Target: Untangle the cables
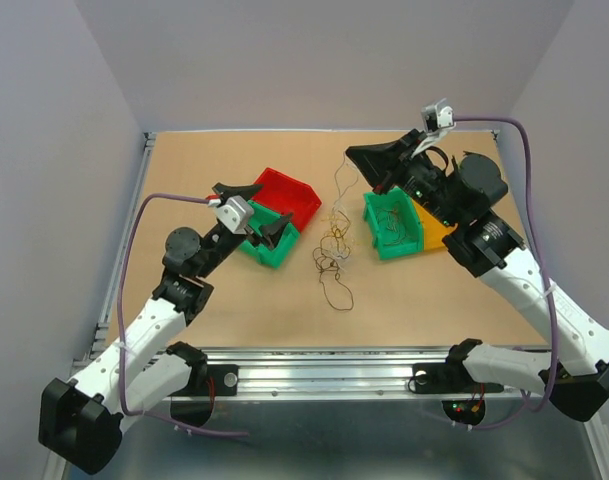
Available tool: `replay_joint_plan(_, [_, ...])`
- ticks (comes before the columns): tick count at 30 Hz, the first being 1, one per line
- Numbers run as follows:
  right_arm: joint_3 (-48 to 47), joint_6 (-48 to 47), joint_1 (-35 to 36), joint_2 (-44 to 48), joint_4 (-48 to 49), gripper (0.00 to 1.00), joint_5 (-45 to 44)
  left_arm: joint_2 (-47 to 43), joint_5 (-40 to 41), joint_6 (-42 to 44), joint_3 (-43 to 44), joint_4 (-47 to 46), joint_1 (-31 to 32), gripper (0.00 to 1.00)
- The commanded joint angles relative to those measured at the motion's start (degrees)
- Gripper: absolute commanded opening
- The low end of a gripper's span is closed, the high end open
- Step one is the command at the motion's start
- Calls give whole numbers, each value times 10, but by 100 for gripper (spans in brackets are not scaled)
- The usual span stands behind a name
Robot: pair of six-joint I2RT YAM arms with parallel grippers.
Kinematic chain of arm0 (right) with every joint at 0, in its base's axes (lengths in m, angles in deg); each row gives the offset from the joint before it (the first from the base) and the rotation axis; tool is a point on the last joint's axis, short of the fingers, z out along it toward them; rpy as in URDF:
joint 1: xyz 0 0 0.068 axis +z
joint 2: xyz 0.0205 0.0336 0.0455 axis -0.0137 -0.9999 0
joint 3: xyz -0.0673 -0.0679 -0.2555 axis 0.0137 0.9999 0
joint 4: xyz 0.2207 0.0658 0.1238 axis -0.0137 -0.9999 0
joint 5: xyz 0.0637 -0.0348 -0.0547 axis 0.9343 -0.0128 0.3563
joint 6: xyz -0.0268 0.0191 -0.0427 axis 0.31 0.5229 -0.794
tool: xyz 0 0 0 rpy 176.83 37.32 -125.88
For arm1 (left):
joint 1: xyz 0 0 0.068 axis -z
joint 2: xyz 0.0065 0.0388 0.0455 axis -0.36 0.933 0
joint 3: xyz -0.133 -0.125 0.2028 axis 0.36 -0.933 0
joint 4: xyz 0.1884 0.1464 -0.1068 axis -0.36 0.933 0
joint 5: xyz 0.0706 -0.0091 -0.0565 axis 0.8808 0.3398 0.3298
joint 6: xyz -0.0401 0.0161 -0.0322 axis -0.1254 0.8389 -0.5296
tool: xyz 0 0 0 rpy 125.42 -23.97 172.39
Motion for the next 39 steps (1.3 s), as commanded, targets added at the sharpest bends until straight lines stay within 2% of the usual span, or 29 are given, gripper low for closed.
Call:
replay_joint_plan(1, [-31,19,-3,-7,43,1,43,26,-72,-56,58,-60,-2,96])
replay_joint_plan(7, [-32,28,-3,-20,57,1,46,80,-141,-81,97,-108,7,95])
replay_joint_plan(14, [-35,41,-3,-24,69,0,52,175,-133,-78,153,-114,52,88])
replay_joint_plan(18, [-38,45,-4,-25,73,0,50,237,-106,-66,167,-123,76,80])
replay_joint_plan(21, [-42,49,-4,-25,74,1,48,264,-99,-52,153,-145,93,78])
replay_joint_plan(24, [-55,54,-3,-26,75,1,49,318,-63,-45,146,-159,103,61])
replay_joint_plan(27, [-71,61,-3,-27,76,1,42,347,-46,-30,136,-159,103,52])
replay_joint_plan(32, [-144,84,-3,-29,83,0,7,373,-38,-21,101,-169,103,49])
replay_joint_plan(33, [-168,96,-4,-29,127,0,-6,378,-42,-26,89,-170,105,48])
replay_joint_plan(39, [-229,108,-4,-40,172,1,-48,408,-34,-28,82,-181,115,48])
